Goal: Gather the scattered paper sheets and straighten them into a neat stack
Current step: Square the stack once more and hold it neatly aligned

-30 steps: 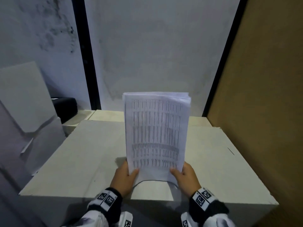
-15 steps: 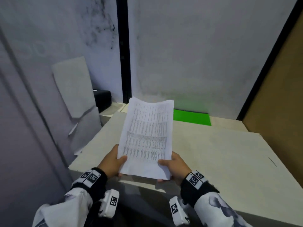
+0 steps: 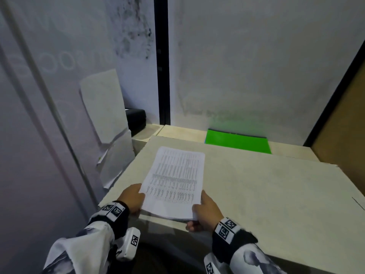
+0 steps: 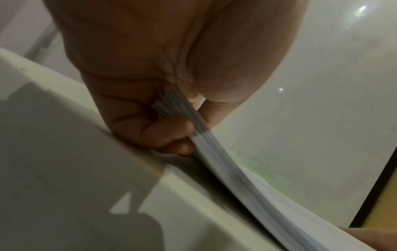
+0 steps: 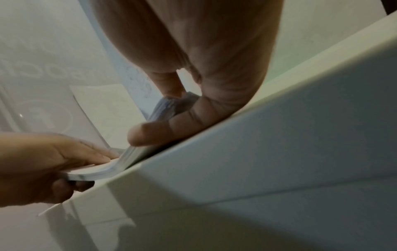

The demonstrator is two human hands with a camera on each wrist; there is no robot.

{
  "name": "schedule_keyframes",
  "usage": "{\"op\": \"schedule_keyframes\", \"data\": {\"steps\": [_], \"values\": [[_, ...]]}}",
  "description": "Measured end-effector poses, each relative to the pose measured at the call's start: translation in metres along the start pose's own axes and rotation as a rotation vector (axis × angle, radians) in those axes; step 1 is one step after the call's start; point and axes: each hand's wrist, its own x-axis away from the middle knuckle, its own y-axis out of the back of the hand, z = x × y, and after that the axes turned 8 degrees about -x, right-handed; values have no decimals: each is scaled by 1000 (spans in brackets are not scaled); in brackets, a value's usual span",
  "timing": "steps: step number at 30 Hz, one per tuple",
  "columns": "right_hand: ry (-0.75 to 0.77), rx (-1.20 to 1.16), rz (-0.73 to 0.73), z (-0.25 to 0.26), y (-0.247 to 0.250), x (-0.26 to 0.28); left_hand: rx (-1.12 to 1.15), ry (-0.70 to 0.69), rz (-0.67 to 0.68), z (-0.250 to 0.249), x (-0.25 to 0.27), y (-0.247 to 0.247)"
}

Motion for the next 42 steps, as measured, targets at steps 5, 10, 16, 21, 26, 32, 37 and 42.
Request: {"op": "schedule_keyframes", "data": {"steps": [5, 10, 16, 21, 26, 32, 37, 42], "values": [[-54, -37, -20, 3, -9, -21, -10, -11, -27, 9, -10, -1], [-39, 79, -28, 12, -14, -20, -59, -23, -25, 14, -20, 6], [-10, 310, -23, 11, -12, -14, -116, -14, -11, 14, -25, 5], [27, 621, -90, 10, -16, -25, -174, 31, -30, 7, -28, 2], [21, 717, -102, 14, -22, -32, -181, 31, -53, 11, -36, 3], [8, 666, -55, 15, -18, -36, -234, 70, -52, 16, -36, 2], [-26, 295, 20, 6, 0, -20, -318, 90, -83, 6, -15, 5], [63, 222, 31, -7, 10, 8, -533, -142, -151, -19, 44, -14]]}}
